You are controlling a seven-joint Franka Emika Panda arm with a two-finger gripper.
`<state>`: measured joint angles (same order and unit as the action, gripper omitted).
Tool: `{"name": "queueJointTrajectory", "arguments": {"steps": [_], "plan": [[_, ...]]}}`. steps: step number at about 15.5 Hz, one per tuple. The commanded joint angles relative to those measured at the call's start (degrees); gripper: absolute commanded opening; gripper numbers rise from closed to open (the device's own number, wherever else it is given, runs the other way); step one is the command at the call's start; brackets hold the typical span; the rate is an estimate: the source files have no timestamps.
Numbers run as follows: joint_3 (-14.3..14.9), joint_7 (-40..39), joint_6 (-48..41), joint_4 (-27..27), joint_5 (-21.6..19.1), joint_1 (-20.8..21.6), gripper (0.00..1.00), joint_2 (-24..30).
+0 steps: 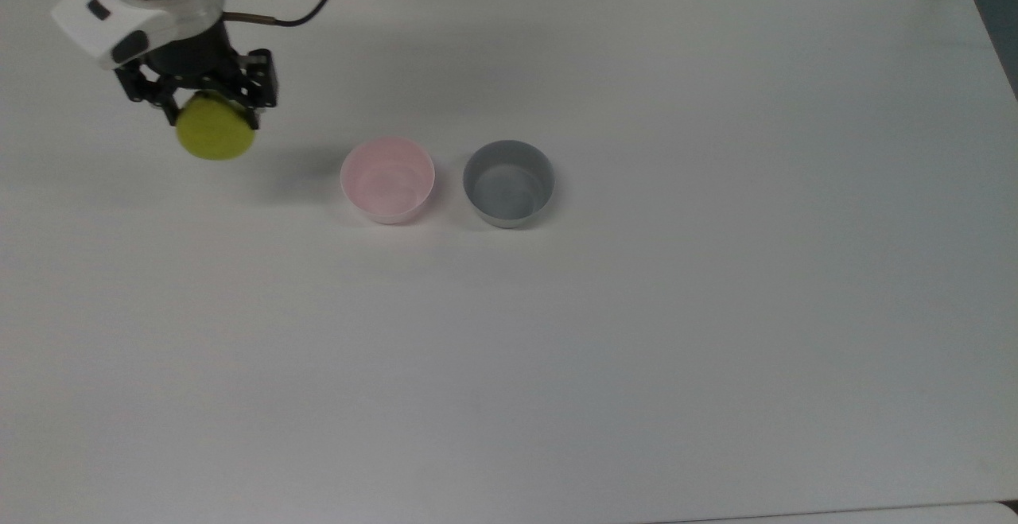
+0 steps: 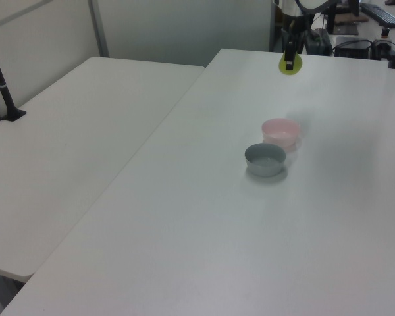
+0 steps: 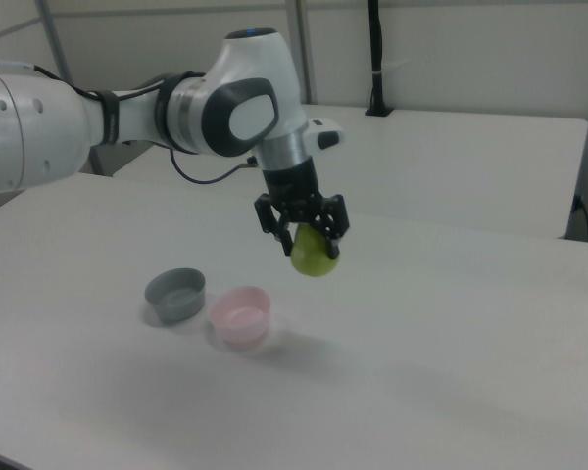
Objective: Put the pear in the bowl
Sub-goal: 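Carry the pear over the pink bowl and lower it in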
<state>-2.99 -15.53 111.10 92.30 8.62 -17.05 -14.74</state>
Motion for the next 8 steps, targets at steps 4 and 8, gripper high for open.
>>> {"name": "queueJointTrajectory", "arguments": {"steps": [4, 8], "plan": [[0.18, 9.01, -1.06, 6.22, -0.45, 10.53, 0.40, 5.51], [0.18, 10.70, -0.63, 9.20, -0.53, 13.71, 0.40, 6.03]]}}
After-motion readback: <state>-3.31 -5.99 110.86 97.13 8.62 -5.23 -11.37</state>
